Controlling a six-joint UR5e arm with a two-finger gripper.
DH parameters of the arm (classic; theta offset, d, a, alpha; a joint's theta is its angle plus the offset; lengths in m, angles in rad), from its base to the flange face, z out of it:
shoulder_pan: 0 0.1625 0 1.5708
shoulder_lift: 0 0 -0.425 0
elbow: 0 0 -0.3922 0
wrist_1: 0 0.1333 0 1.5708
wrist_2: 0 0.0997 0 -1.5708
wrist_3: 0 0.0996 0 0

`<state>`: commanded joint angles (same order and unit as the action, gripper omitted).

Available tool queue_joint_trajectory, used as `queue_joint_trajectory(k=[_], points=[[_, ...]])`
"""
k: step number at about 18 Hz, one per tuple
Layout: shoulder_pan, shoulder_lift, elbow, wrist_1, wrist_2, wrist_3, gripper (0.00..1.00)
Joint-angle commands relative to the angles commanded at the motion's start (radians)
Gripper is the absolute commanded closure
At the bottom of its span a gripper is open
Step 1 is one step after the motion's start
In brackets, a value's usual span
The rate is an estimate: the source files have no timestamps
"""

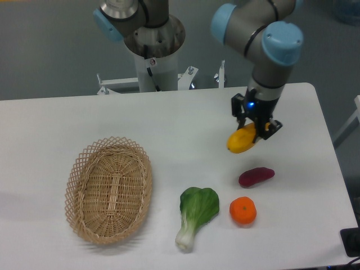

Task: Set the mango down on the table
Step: 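Carry the held yellow mango with the gripper toward the bok choy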

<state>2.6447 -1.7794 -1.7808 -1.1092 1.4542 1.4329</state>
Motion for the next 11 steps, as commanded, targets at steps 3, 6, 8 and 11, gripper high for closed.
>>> queue_joint_trajectory(k=[3,6,8,11], points=[[-0.041,-0.002,-0.043,0.035,0.003,-0.003,0.58],[-0.069,-0.006,-0.091,0.083,0.005,0.009,0.58],[-0.092,-0.014,-0.1,0.101,0.021,0.011,0.58],[-0.133,-0.037,-0.101,0.103,0.084,0.014,0.58]])
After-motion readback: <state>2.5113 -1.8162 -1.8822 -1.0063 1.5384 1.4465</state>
